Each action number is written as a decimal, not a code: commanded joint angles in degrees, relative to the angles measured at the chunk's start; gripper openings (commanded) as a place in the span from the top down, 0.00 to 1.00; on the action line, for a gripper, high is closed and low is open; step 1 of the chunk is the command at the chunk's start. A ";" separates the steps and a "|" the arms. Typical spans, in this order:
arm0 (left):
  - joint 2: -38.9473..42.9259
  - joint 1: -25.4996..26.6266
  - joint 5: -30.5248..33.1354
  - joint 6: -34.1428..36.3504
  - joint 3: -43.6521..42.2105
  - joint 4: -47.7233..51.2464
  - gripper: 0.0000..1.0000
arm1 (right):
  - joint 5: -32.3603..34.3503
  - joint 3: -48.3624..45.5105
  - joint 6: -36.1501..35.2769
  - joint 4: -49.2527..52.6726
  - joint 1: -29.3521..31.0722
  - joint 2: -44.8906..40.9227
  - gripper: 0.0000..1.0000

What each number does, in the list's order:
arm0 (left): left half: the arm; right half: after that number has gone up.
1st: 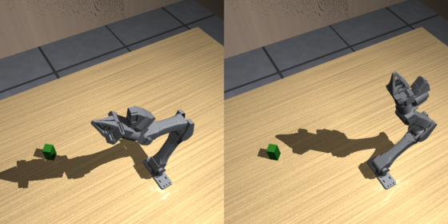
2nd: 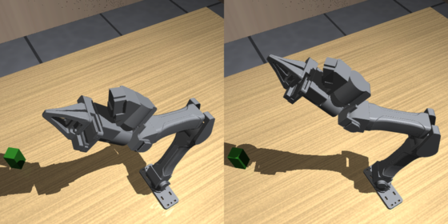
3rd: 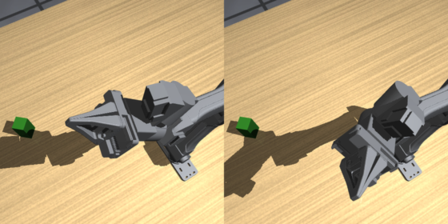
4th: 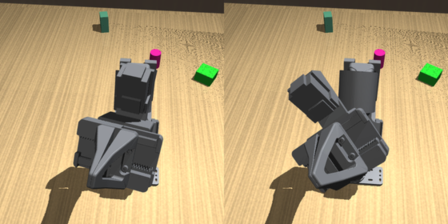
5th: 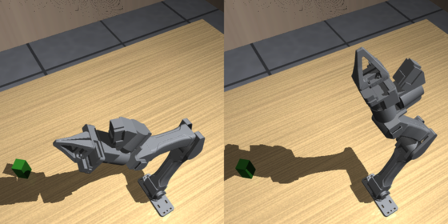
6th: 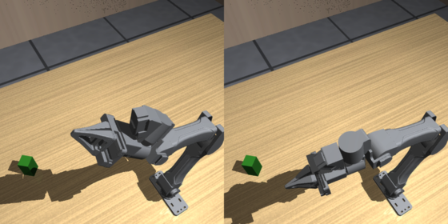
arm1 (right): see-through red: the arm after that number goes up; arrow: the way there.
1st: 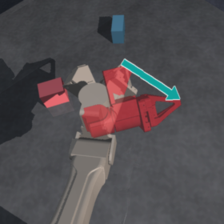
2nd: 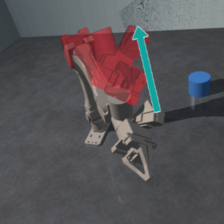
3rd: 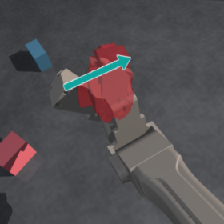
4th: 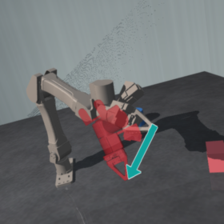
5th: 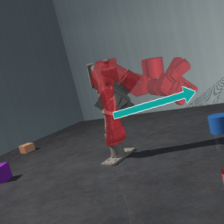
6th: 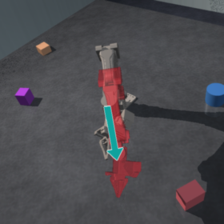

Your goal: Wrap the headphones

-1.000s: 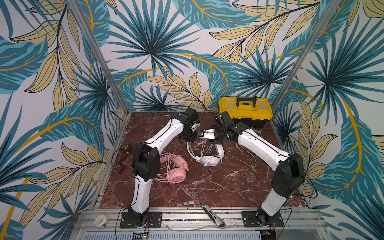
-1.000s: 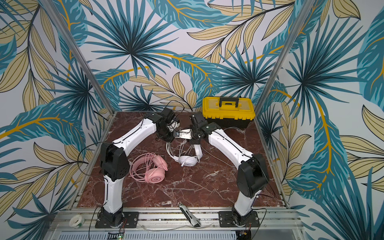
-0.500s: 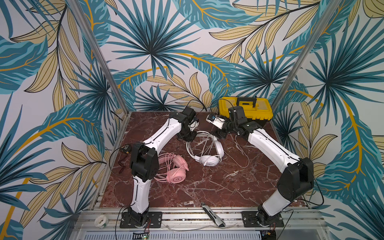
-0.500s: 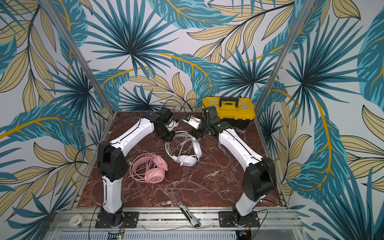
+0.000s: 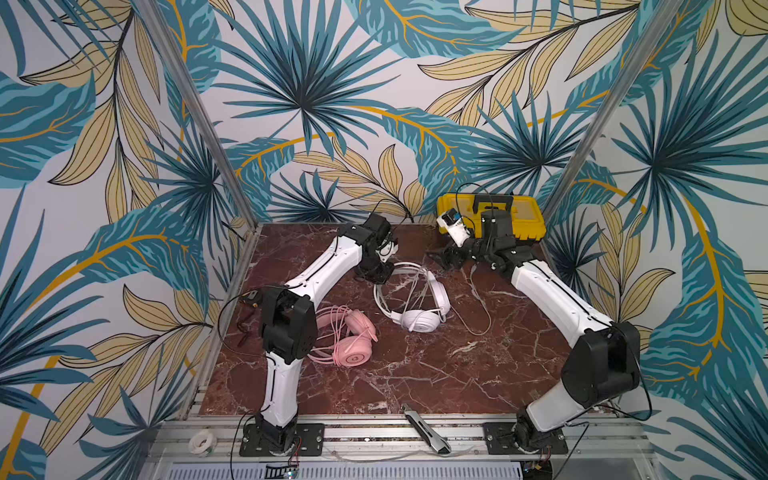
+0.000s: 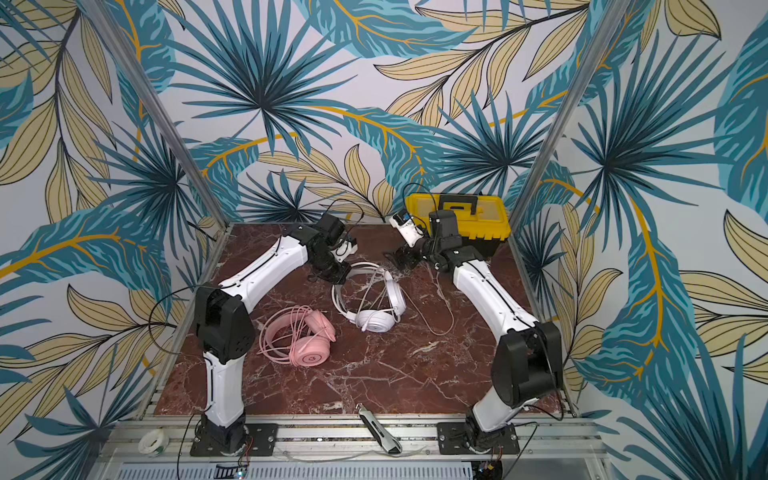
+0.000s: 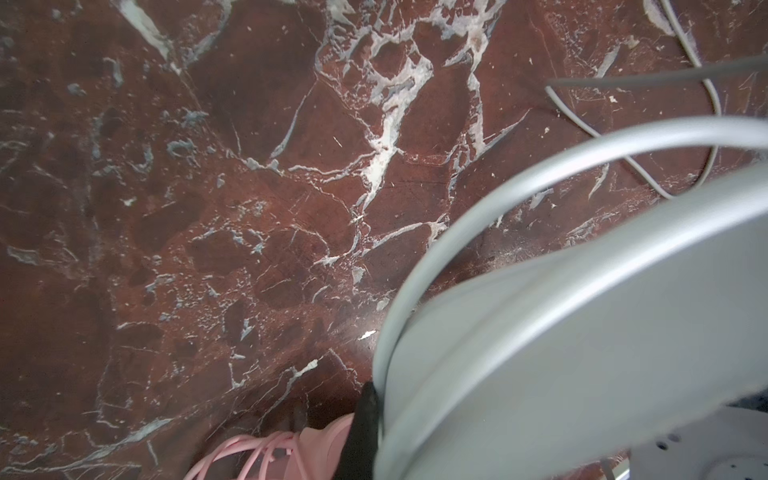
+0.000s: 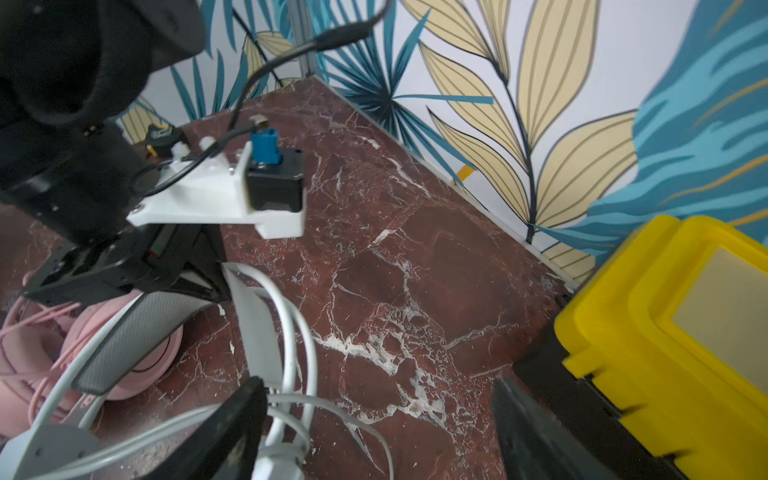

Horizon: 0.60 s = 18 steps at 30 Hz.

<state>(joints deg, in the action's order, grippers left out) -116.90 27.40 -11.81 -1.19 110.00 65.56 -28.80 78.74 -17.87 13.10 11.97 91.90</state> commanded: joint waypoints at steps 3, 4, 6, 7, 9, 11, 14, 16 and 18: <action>4.88 -1.86 -5.52 -1.70 -0.40 -0.47 1.00 | -6.13 -11.07 22.82 -15.54 -7.51 -4.87 0.14; 4.98 -1.93 -5.79 -1.56 -0.46 -0.46 1.00 | -5.49 -13.47 24.88 -18.00 -8.25 -5.64 0.14; 5.11 -2.14 -6.48 -1.56 -0.67 -0.47 1.00 | -3.71 -17.05 28.25 -20.17 -9.21 -6.84 0.14; 5.11 -2.16 -6.89 -1.61 -0.77 -0.43 1.00 | -2.90 -17.93 29.07 -19.50 -9.31 -6.99 0.14; 5.27 -2.25 -7.94 -1.71 -1.00 -0.44 1.00 | -2.89 -19.42 29.69 -17.94 -9.33 -6.91 0.15; 5.21 -2.35 -8.71 -1.74 -1.01 -0.44 1.00 | -3.03 -21.96 30.24 -17.96 -9.24 -6.91 0.15; 5.42 -2.30 -9.67 -1.67 -0.86 -0.48 1.00 | -3.35 -25.48 31.46 -18.83 -9.18 -6.67 0.15; 5.61 -2.44 -10.35 -1.67 -0.75 -0.44 1.00 | -3.48 -27.46 31.96 -19.26 -8.98 -6.23 0.15; 5.77 -2.44 -10.66 -1.85 -0.75 -0.49 1.00 | -3.57 -29.16 32.36 -19.69 -8.43 -5.58 0.15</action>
<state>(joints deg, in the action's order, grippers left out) -114.52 25.17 -18.26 -2.09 109.19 65.58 -31.57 52.01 12.25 -4.47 2.81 85.95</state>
